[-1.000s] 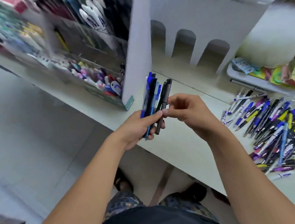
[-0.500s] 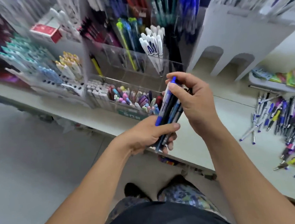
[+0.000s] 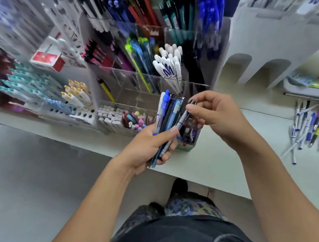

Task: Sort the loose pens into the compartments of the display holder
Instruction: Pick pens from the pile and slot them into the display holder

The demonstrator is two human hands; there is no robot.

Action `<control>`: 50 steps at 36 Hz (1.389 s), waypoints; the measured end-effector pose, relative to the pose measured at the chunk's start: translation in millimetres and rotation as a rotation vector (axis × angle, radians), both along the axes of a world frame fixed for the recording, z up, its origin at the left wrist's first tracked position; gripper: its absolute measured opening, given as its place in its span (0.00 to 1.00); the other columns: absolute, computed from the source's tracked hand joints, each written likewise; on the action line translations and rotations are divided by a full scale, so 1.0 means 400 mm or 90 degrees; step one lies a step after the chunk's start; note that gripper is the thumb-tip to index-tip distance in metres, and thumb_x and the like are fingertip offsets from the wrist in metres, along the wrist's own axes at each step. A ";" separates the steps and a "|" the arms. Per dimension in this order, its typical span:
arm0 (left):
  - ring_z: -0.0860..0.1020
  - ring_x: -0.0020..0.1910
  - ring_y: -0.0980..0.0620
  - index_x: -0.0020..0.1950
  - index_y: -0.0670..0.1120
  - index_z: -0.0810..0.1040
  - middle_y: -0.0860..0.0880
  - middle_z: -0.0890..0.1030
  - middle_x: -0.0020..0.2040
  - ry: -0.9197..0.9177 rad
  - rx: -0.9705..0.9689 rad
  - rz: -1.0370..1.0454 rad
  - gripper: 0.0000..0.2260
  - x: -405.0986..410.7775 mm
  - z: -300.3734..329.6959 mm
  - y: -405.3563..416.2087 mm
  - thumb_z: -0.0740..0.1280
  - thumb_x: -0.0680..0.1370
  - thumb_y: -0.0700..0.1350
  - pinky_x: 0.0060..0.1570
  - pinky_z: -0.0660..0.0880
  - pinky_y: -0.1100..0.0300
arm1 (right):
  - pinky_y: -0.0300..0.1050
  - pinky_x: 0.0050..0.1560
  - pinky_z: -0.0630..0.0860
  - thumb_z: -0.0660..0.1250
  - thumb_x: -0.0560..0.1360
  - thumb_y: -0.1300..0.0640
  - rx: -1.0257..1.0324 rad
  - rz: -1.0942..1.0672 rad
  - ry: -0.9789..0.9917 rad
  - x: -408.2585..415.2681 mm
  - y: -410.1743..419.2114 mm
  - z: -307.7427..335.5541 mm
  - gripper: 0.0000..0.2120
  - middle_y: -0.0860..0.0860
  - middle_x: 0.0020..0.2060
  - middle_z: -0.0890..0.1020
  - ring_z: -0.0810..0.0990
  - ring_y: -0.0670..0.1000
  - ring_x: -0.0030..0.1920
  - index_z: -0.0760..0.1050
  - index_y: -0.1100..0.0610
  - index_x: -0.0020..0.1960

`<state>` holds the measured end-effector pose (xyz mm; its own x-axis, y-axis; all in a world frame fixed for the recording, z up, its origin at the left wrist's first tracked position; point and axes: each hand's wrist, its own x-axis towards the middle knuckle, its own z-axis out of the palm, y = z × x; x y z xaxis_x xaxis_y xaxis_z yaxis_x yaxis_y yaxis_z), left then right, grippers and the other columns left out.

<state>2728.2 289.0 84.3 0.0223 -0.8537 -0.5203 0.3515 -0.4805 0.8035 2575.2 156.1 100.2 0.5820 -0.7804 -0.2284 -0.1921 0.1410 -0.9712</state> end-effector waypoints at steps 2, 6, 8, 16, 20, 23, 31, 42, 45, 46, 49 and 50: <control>0.70 0.25 0.52 0.52 0.42 0.74 0.47 0.77 0.35 -0.017 0.003 0.045 0.13 0.007 -0.006 -0.005 0.67 0.80 0.52 0.21 0.64 0.64 | 0.41 0.35 0.78 0.70 0.77 0.68 0.008 -0.034 -0.049 -0.006 -0.016 0.017 0.05 0.51 0.32 0.80 0.79 0.48 0.30 0.78 0.61 0.50; 0.69 0.25 0.51 0.52 0.44 0.79 0.46 0.79 0.36 -0.036 0.018 0.097 0.09 0.030 -0.024 -0.001 0.66 0.82 0.49 0.22 0.64 0.63 | 0.42 0.43 0.82 0.70 0.78 0.68 -0.165 -0.165 -0.092 -0.058 -0.053 0.061 0.10 0.50 0.39 0.84 0.84 0.53 0.38 0.79 0.53 0.50; 0.67 0.25 0.52 0.56 0.44 0.79 0.46 0.77 0.36 -0.019 0.018 0.085 0.09 0.044 -0.026 0.002 0.65 0.82 0.48 0.22 0.62 0.63 | 0.44 0.44 0.82 0.72 0.77 0.66 -0.280 -0.201 -0.064 -0.069 -0.060 0.066 0.12 0.50 0.41 0.83 0.84 0.53 0.40 0.78 0.48 0.49; 0.65 0.22 0.54 0.51 0.44 0.68 0.45 0.76 0.36 0.039 0.014 0.012 0.04 0.127 -0.019 -0.018 0.62 0.84 0.43 0.20 0.61 0.66 | 0.41 0.41 0.79 0.76 0.75 0.61 -0.459 -0.275 0.152 -0.003 -0.016 -0.008 0.09 0.41 0.40 0.82 0.81 0.44 0.38 0.81 0.54 0.53; 0.67 0.24 0.53 0.51 0.43 0.68 0.46 0.76 0.38 0.054 0.018 -0.012 0.05 0.167 -0.020 -0.025 0.62 0.84 0.43 0.20 0.62 0.65 | 0.40 0.39 0.75 0.78 0.72 0.62 -0.551 -0.270 0.260 0.033 0.012 -0.037 0.07 0.46 0.38 0.79 0.76 0.48 0.35 0.84 0.57 0.48; 0.68 0.26 0.53 0.53 0.44 0.69 0.46 0.76 0.38 0.089 0.013 -0.034 0.05 0.191 -0.023 -0.023 0.64 0.82 0.44 0.22 0.64 0.65 | 0.33 0.38 0.65 0.79 0.71 0.61 -0.546 -0.269 0.368 0.045 0.028 -0.052 0.04 0.48 0.38 0.76 0.72 0.48 0.35 0.85 0.59 0.44; 0.69 0.27 0.52 0.53 0.45 0.73 0.46 0.78 0.38 0.130 -0.002 -0.111 0.11 0.239 -0.009 -0.030 0.68 0.76 0.49 0.23 0.65 0.65 | 0.33 0.39 0.67 0.75 0.76 0.52 -0.433 -0.309 0.375 0.123 0.092 0.034 0.04 0.43 0.35 0.80 0.75 0.44 0.33 0.86 0.52 0.47; 0.73 0.24 0.50 0.63 0.44 0.75 0.40 0.84 0.46 0.142 -0.024 -0.228 0.14 0.290 0.026 -0.010 0.63 0.79 0.48 0.21 0.68 0.64 | 0.37 0.23 0.67 0.68 0.80 0.60 -0.004 -0.383 0.064 0.236 0.105 0.072 0.06 0.47 0.28 0.76 0.72 0.46 0.23 0.83 0.59 0.47; 0.65 0.23 0.54 0.66 0.42 0.73 0.41 0.82 0.46 0.150 -0.024 -0.279 0.15 0.297 0.024 -0.001 0.63 0.81 0.47 0.21 0.64 0.65 | 0.37 0.22 0.68 0.69 0.80 0.59 0.005 -0.285 0.071 0.228 0.095 0.093 0.06 0.48 0.26 0.76 0.71 0.46 0.24 0.83 0.61 0.51; 0.64 0.23 0.55 0.67 0.40 0.71 0.42 0.82 0.46 0.161 -0.020 -0.293 0.16 0.298 0.021 0.000 0.64 0.82 0.47 0.21 0.64 0.66 | 0.37 0.21 0.68 0.69 0.80 0.59 0.020 -0.235 0.080 0.230 0.095 0.100 0.06 0.47 0.25 0.76 0.71 0.45 0.23 0.83 0.61 0.52; 0.63 0.24 0.56 0.68 0.40 0.72 0.43 0.80 0.48 0.205 -0.017 -0.309 0.16 0.301 0.021 0.001 0.63 0.82 0.46 0.21 0.63 0.67 | 0.35 0.22 0.67 0.68 0.80 0.61 0.070 -0.131 0.099 0.242 0.087 0.108 0.07 0.47 0.26 0.78 0.70 0.44 0.24 0.83 0.62 0.55; 0.63 0.25 0.56 0.67 0.42 0.75 0.43 0.80 0.48 0.213 -0.019 -0.304 0.15 0.303 0.024 0.000 0.63 0.82 0.46 0.20 0.63 0.68 | 0.34 0.22 0.66 0.69 0.80 0.61 0.080 -0.115 0.093 0.246 0.085 0.110 0.07 0.49 0.29 0.79 0.69 0.44 0.25 0.83 0.62 0.55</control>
<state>2849.3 288.9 93.7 -0.5306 -0.7426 -0.4087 0.3381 -0.6275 0.7014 2673.5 190.0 144.2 0.3901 -0.8284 -0.4020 -0.2898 0.3040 -0.9075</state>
